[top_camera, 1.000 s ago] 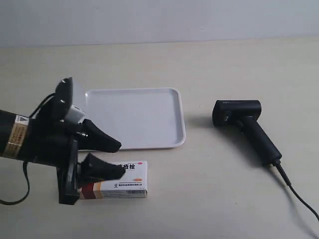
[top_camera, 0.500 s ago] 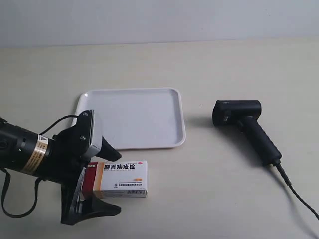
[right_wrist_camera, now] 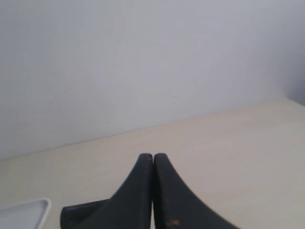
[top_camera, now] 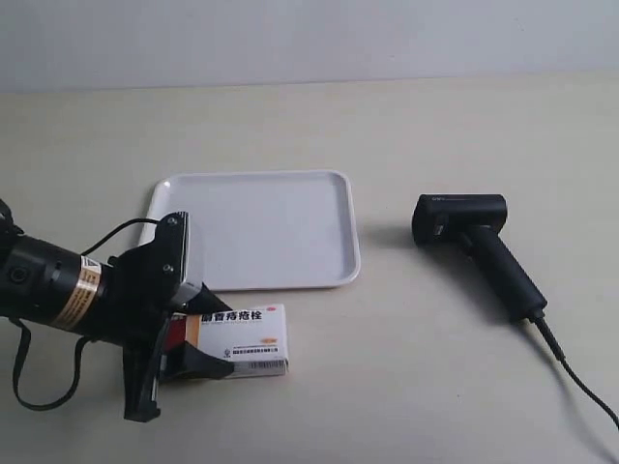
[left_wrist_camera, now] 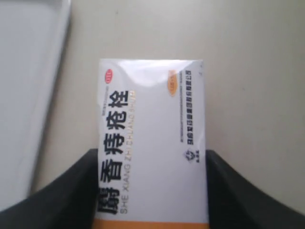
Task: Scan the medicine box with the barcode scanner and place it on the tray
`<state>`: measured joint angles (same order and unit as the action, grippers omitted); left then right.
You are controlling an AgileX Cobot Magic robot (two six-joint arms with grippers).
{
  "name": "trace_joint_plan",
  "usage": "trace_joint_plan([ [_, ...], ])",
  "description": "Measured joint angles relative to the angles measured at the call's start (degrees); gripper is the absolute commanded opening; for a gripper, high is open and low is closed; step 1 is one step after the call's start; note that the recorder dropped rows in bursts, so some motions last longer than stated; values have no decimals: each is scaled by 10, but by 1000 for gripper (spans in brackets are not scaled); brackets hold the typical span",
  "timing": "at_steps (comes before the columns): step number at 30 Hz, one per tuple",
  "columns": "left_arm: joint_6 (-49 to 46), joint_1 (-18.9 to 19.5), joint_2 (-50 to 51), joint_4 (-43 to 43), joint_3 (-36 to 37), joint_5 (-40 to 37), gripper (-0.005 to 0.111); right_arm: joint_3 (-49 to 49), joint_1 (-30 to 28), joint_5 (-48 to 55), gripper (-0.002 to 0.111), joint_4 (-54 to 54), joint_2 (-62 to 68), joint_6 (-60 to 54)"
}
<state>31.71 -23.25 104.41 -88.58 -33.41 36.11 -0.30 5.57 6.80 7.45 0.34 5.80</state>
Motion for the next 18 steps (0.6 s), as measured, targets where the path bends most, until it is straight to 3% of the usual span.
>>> trace_joint_plan([
  [5,57,4,-53,-53,-41,-3,0,0,0,-35,0,63,0,28],
  [10,119,44,-78,-103,-111,47,0,-31,0,-48,0,72,37,24],
  [14,122,85,-57,-108,-152,126,0,-76,0,-54,0,72,181,10],
  [18,122,104,-25,-112,-169,138,0,-122,22,-38,4,72,410,-23],
])
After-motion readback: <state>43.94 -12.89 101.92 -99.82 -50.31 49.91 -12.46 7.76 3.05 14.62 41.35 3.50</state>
